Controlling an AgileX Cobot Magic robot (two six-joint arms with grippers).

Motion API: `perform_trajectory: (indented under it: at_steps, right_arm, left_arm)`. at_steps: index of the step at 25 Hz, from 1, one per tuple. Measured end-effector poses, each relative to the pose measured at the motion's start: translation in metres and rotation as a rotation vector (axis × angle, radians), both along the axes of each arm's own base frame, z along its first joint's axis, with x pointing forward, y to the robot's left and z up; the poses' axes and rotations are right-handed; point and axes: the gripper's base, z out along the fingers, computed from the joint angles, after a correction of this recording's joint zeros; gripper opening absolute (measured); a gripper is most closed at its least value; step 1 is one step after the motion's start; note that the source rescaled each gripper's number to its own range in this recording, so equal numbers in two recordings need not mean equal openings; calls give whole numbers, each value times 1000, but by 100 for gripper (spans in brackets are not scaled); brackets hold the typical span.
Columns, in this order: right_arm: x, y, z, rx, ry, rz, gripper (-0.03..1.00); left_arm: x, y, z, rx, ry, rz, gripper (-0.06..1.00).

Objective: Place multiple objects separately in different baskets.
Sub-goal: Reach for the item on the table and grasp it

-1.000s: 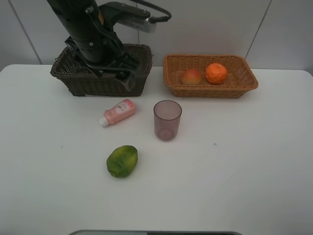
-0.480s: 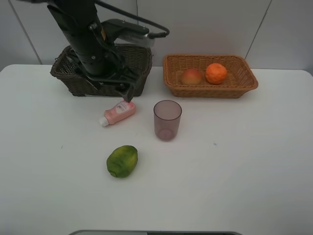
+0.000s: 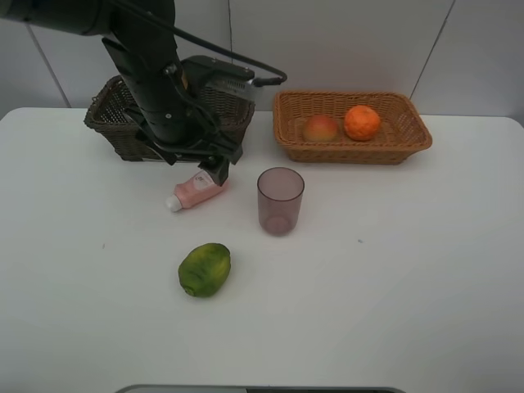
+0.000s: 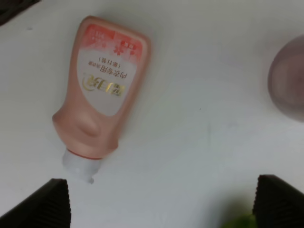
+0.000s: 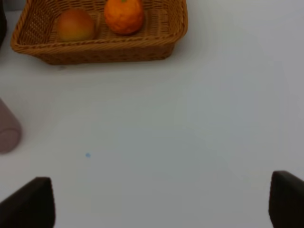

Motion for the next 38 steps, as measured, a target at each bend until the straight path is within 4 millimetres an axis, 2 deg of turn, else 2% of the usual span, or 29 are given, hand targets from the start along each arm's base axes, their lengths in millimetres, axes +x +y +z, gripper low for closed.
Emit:
perform_trajectory:
  at_steps: [11,21,33,38]
  right_arm:
    - [0,0,0,0,0,0,100]
    - [0,0,0,0,0,0,100]
    - [0,0,0,0,0,0,100]
    - [0,0,0,0,0,0,100]
  left_arm:
    - [1,-1,-1,11,-19,-82,99]
    - [6,-3,-33,81,42,-201,99]
    - [34,25,-51,73,12,-161,99]
    - [39,24,-51,55,-41,-192,99]
